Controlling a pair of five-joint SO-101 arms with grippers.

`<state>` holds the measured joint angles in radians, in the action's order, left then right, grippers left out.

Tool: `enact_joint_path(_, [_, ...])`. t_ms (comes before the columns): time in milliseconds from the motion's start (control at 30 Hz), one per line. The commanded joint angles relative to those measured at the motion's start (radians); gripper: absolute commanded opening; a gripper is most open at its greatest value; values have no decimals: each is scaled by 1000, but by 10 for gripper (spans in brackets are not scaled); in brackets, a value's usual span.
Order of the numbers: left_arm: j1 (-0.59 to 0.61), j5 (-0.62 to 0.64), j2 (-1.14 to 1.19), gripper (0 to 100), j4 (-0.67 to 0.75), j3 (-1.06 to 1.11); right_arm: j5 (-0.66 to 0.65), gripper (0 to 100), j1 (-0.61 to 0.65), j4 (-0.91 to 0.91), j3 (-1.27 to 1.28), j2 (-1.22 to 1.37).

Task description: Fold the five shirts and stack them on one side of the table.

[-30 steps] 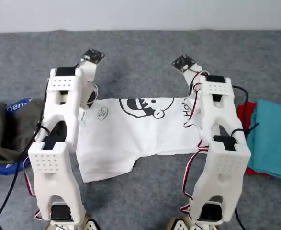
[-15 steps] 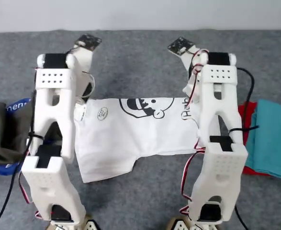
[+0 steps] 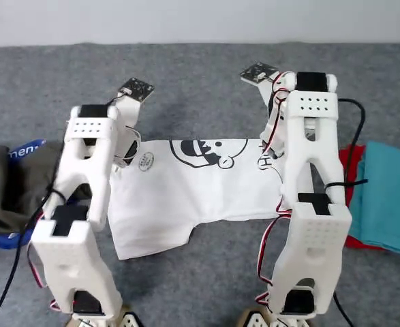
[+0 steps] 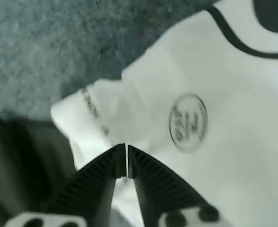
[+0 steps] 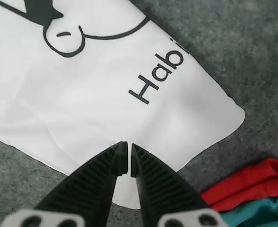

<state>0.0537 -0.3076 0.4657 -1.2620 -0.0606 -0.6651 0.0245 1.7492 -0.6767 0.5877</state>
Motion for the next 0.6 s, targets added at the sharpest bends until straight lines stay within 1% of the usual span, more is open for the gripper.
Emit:
enact_joint_path(0, [0, -11, 58, 14, 97, -24, 20, 21, -15, 35, -52, -5])
enact_joint_path(100, [17, -11, 86, 14, 72, -111, 20, 21, -16, 38, -52, -7])
enact_joint_path(300, [52, -11, 127, 14, 84, -240, 20, 20, -12, 39, -52, -8])
enact_joint_path(500, [55, -11, 126, 14, 77, -282, 21, 20, -12, 39, -52, -12])
enact_joint_path(567, [46, -11, 124, 14, 23, -295, 21, 20, -12, 41, -52, -15])
